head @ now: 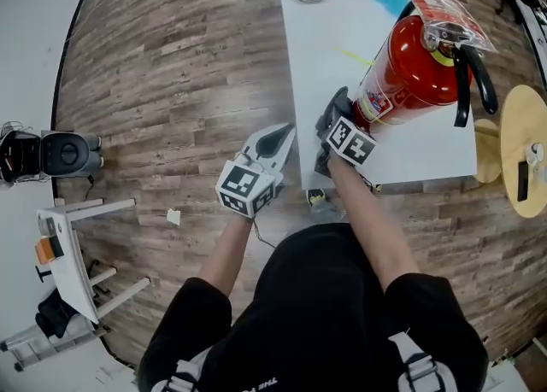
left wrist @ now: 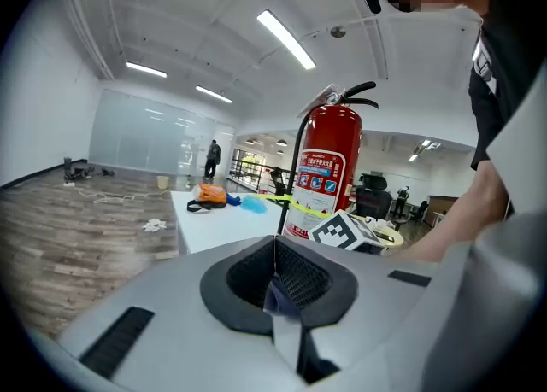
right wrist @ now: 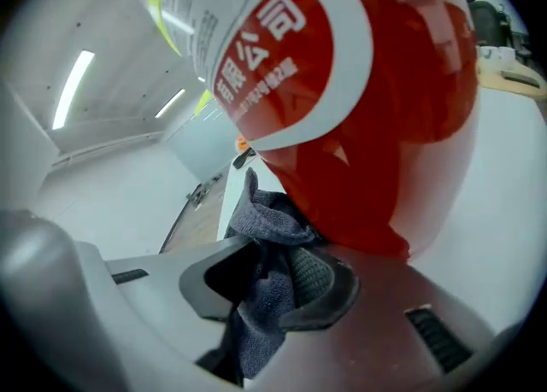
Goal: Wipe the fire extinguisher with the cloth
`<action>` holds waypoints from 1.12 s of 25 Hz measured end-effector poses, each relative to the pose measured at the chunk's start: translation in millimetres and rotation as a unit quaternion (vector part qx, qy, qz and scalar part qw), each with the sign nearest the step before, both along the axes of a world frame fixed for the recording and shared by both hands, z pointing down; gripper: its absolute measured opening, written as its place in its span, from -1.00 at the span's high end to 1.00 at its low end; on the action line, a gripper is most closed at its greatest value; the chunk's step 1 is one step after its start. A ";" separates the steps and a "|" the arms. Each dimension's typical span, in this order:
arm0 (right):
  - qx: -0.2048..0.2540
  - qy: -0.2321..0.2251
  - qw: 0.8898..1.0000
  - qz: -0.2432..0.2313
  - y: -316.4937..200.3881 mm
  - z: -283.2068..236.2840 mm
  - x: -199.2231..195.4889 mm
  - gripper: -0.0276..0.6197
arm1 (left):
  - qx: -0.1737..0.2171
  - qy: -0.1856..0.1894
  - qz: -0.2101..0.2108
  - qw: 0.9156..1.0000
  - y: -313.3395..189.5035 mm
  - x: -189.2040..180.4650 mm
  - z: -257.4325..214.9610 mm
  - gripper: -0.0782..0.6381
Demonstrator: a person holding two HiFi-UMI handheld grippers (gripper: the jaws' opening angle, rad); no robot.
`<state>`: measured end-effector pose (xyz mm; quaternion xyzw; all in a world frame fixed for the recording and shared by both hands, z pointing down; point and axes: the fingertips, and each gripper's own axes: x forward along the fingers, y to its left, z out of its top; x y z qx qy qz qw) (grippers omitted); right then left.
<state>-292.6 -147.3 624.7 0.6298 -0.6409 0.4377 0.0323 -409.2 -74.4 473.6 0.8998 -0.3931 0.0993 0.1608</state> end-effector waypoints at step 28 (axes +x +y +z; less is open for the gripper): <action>0.269 0.232 0.892 -0.278 108.0 -222.8 141.9 0.62 | 0.032 0.091 0.113 0.989 36.1 118.6 -62.8 0.72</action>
